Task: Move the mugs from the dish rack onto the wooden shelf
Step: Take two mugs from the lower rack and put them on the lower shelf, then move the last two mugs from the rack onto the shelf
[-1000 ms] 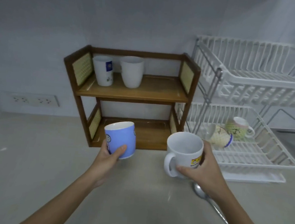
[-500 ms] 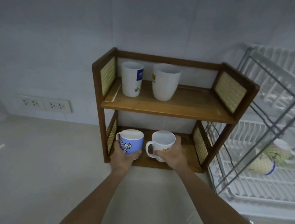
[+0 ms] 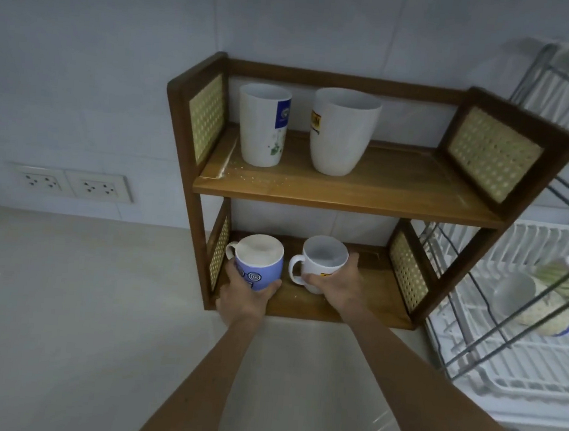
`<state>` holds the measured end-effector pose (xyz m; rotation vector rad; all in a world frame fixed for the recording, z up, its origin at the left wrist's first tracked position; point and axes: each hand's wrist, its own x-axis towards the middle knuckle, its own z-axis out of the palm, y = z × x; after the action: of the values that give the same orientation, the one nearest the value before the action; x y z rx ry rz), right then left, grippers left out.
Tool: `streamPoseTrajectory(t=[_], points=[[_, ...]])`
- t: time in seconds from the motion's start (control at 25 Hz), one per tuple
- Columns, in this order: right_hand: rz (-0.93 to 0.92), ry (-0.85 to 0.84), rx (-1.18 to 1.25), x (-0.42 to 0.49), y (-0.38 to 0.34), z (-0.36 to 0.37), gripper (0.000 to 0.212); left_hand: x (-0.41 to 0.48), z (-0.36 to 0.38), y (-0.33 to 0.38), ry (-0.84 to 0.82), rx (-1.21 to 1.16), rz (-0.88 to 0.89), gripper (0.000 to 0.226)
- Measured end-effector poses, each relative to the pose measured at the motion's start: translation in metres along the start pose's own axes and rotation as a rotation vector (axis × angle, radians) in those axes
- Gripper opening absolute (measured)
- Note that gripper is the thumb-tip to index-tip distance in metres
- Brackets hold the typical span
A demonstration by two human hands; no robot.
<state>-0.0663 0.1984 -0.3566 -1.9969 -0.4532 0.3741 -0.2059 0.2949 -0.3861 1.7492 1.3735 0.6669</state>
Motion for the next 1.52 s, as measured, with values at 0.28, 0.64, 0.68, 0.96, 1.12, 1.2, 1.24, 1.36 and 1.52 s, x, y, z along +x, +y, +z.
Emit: streamPoseTrajectory(t=[0.28, 0.64, 0.68, 0.96, 1.12, 1.2, 1.24, 1.36, 1.52], points=[[0.039, -0.117, 0.008, -0.005, 0.005, -0.009, 0.092, -0.007, -0.002, 0.006, 0.031, 0.032, -0.021, 0.099], [-0.049, -0.035, 0.019, -0.127, 0.024, -0.102, 0.038, -0.151, -0.015, 0.020, -0.117, -0.191, 0.227, 0.046], [-0.097, 0.030, 0.002, -0.143, 0.030, -0.125, 0.030, -0.173, -0.011, 0.026, -0.177, -0.204, 0.316, 0.041], [-0.215, 0.339, -0.178, -0.143, 0.065, -0.286, 0.032, -0.248, 0.043, 0.107, -0.525, -0.242, 1.164, 0.025], [-0.232, 0.377, -0.373, -0.085, 0.082, -0.359, 0.015, -0.262, 0.099, 0.170, -0.593, -0.137, 1.172, 0.029], [-0.235, 0.299, -0.554, -0.046, 0.088, -0.385, 0.021, -0.261, 0.132, 0.197, -0.559, 0.175, 1.209, 0.044], [-0.235, 0.225, -0.695, -0.026, 0.089, -0.394, 0.029, -0.258, 0.149, 0.210, -0.462, 0.342, 1.259, 0.052], [-0.337, 0.012, -1.247, 0.029, 0.085, -0.413, 0.046, -0.249, 0.197, 0.243, -0.258, 0.743, 1.252, 0.062], [-0.578, -0.137, -1.705, 0.079, 0.085, -0.417, 0.054, -0.232, 0.246, 0.265, -0.383, 1.124, 1.056, 0.082]])
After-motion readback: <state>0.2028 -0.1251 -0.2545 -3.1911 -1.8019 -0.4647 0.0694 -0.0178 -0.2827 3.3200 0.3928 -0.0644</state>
